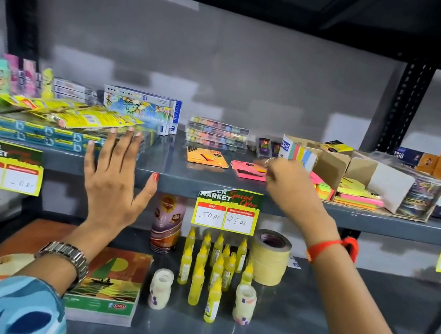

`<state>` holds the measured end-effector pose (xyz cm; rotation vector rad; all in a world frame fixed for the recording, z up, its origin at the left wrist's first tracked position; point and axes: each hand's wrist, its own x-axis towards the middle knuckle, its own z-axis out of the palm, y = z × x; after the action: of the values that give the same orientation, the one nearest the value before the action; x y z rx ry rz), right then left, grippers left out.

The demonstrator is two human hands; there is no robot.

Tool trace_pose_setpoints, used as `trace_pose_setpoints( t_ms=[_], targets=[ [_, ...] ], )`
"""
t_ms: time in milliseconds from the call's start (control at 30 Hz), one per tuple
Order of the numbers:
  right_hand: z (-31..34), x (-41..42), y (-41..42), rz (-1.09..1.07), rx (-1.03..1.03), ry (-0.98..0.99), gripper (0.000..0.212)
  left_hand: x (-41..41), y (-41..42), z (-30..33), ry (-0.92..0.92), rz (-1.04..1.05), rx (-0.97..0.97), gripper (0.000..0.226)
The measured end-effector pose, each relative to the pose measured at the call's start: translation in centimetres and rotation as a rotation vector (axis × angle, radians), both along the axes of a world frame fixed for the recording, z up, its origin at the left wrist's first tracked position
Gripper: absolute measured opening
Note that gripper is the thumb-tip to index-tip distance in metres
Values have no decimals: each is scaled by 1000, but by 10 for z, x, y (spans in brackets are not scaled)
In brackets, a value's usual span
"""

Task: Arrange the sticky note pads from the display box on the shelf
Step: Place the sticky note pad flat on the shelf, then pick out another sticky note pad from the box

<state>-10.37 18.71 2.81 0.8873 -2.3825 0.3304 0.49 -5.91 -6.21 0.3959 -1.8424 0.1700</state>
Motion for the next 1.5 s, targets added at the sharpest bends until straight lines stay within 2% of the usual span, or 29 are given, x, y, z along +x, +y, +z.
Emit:
trace_pose_setpoints(
  t_ms=[133,200,267,333,433,533,633,700,767,833,900,967,1033,1167,1300,1400,1500],
  targets=[
    [3,10,44,-39,-406,385,21,-2,1,-1,26,-15,11,69],
    [3,8,65,-136,-515,352,31,-3,2,-1,41,-27,17,69],
    [3,0,81,-269,-458,228,39,-3,3,0,50,-26,19,69],
    [2,-3,92,-368,-290,131,32,-3,3,0,54,-24,15,68],
    [-3,-2,100,-393,-123,88,18,-2,3,0,51,-26,16,68],
    [-8,-2,106,-431,-113,160,19,-1,3,0,39,-28,18,68],
    [-5,-3,112,-459,-245,168,18,1,3,1,25,-32,24,68],
    [-2,2,112,-437,-388,236,16,1,3,1,18,-29,31,68],
    [0,12,104,-364,-556,387,21,1,3,1,12,-25,36,69],
    [2,27,88,-216,-676,566,22,1,3,1,10,-19,32,68],
    [0,44,65,-20,-671,650,20,1,2,1,8,-5,20,68],
    [-5,63,34,157,-559,623,22,1,1,1,10,0,11,67],
    [-16,75,1,240,-417,523,27,1,1,0,4,1,10,67],
    [-26,75,-41,226,-234,284,31,1,0,0,-8,-5,7,68],
    [-27,75,-56,234,-15,151,49,1,0,-1,-4,-14,4,69],
    [-25,78,-46,226,-30,80,61,2,0,0,-1,-19,3,68],
    [-19,67,-15,166,-240,120,70,1,0,0,7,-28,5,67]
  ],
)
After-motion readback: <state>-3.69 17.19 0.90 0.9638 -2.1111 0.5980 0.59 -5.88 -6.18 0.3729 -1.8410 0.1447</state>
